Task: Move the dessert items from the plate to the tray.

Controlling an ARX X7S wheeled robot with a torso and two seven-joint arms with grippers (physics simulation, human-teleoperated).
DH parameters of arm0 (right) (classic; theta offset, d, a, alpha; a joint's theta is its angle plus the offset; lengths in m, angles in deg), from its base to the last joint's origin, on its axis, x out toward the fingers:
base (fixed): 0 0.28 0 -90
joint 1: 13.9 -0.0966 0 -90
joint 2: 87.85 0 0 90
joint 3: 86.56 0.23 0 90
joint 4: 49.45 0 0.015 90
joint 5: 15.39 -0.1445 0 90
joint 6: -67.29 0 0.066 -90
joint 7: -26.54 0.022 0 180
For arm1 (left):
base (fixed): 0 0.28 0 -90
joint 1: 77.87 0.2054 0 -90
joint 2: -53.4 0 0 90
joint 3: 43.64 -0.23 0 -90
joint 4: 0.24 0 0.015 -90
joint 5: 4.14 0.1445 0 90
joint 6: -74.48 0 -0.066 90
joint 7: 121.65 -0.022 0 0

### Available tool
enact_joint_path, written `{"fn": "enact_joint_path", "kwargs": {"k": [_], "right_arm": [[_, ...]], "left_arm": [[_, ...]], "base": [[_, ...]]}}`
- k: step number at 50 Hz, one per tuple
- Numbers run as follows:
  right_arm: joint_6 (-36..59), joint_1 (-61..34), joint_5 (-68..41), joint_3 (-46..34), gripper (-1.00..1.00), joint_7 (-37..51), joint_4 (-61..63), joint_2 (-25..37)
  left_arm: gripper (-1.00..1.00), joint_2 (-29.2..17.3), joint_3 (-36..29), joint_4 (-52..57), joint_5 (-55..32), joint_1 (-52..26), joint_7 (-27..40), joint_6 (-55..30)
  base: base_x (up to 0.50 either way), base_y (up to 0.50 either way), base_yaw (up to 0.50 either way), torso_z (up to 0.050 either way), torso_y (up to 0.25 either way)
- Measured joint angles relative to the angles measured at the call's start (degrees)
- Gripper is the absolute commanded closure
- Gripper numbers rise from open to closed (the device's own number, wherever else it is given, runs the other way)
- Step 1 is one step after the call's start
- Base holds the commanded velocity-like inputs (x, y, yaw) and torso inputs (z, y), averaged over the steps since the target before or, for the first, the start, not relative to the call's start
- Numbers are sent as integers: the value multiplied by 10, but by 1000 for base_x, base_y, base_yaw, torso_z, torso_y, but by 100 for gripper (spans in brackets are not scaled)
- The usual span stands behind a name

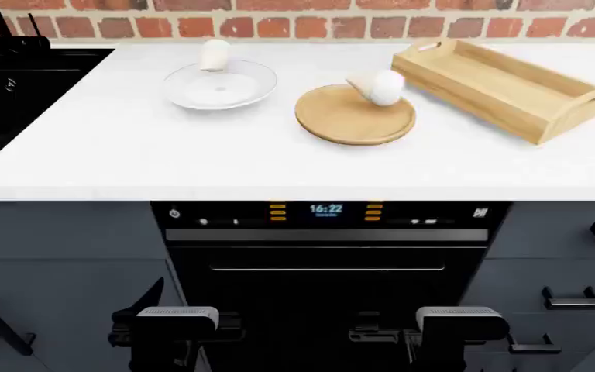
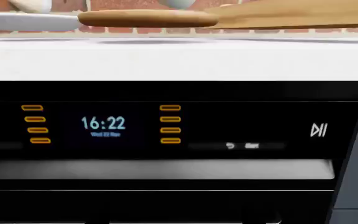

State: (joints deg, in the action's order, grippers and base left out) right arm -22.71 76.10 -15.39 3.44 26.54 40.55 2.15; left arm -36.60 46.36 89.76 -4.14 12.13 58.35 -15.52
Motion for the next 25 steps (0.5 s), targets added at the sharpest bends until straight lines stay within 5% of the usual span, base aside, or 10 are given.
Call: {"fn": "enact_joint_path", "kwargs": {"k": [15,25], "right_arm": [[-9,-1,1,-24,-100,33,-4,17],[-14,-2,-1,-37,-100,54,-8,28]], "left_arm": [[-100,-17,-21,-4,-17,-2,21,3],[-100,-26,-29,-1,-29,-1,41,5]], "base": [[0,0,0,0,0],[0,0,0,47,0]]}}
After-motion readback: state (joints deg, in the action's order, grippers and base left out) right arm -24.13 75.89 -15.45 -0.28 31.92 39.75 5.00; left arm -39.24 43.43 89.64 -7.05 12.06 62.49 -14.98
